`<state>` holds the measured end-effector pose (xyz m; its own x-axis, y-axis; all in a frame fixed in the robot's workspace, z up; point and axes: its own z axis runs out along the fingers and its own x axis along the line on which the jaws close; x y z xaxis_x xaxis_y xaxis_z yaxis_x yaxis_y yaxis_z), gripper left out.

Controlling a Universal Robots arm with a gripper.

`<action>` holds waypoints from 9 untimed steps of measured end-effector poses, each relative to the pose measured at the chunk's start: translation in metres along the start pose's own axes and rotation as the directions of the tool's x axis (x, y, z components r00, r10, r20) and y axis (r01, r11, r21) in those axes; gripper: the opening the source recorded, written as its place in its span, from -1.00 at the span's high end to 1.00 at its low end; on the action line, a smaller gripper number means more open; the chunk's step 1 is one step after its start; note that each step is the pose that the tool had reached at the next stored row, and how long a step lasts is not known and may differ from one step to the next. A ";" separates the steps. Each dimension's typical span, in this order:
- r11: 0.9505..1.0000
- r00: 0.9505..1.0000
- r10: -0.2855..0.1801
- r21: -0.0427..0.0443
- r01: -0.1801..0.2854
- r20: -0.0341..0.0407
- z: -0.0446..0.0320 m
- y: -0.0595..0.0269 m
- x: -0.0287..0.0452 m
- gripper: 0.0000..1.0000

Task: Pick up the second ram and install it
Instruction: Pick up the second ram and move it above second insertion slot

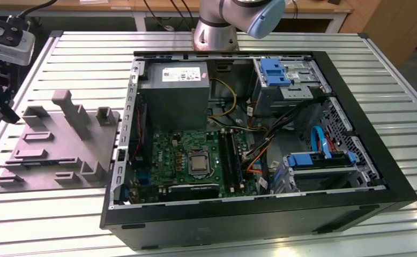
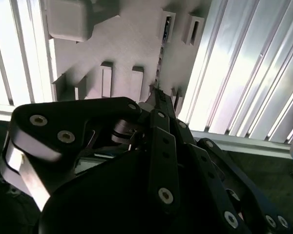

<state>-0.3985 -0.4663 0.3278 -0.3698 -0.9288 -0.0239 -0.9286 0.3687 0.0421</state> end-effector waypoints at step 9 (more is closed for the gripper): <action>0.987 0.987 -0.163 -0.004 0.163 -0.006 0.0015 -0.0001 0.0000 0.80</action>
<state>-0.3985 -0.4664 0.3263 -0.2138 -0.9766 -0.0240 -0.9762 0.2127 0.0420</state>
